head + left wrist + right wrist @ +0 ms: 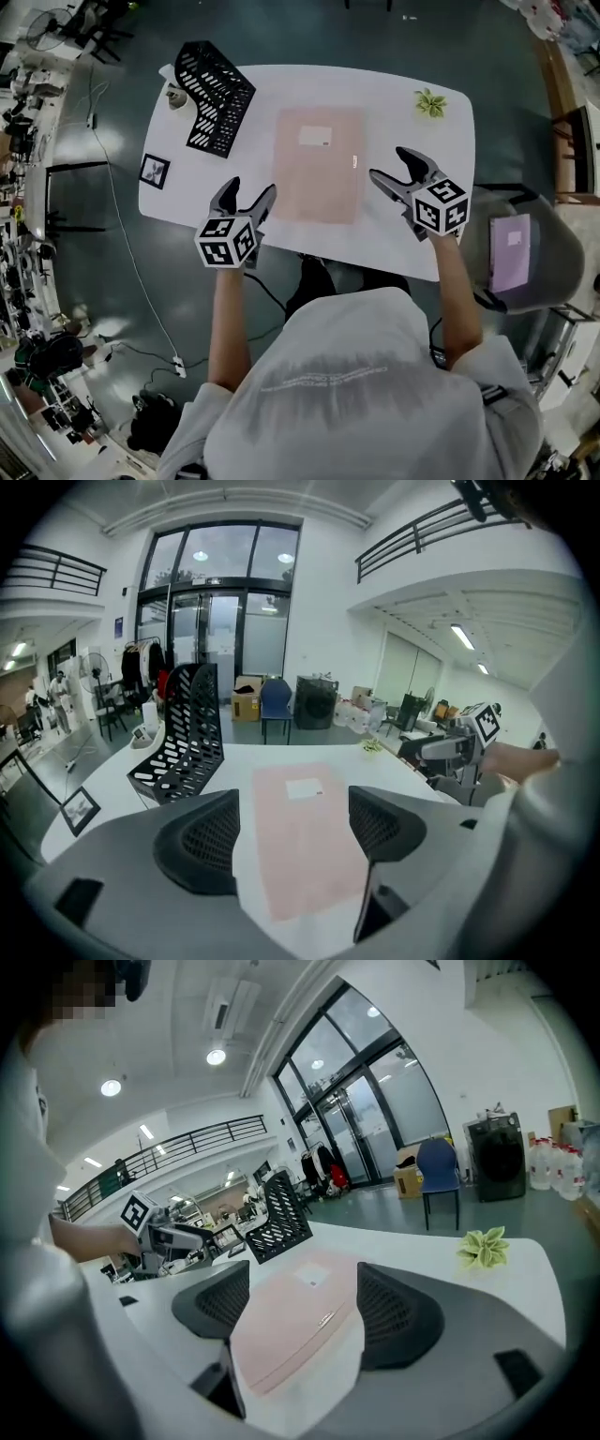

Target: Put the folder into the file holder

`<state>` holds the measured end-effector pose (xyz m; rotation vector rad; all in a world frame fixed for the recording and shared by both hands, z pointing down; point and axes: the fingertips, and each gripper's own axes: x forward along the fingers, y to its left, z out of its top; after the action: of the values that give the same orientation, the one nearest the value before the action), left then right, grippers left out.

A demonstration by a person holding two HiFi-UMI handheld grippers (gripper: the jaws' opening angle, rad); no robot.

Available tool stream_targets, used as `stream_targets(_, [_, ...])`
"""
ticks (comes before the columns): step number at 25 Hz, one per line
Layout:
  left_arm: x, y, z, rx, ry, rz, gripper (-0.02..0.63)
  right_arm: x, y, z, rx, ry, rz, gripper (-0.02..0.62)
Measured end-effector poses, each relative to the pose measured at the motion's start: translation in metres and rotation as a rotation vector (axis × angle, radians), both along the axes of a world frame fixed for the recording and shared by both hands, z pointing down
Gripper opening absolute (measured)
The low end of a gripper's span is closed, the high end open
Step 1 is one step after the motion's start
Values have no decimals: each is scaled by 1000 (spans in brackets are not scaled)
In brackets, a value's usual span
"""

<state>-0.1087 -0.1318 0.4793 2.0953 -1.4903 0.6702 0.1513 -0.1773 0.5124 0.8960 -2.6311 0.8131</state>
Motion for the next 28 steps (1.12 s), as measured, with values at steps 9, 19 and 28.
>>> stream_targets(9, [-28, -36, 55, -110, 85, 165, 370, -24, -11, 22, -88, -20, 208, 359])
stream_targets(19, [-33, -59, 116, -232, 160, 283, 370, -52, -15, 61, -186, 17, 295, 371])
stream_targets(28, [-21, -76, 161, -321, 307, 245, 370, -60, -23, 109, -317, 7, 286, 377])
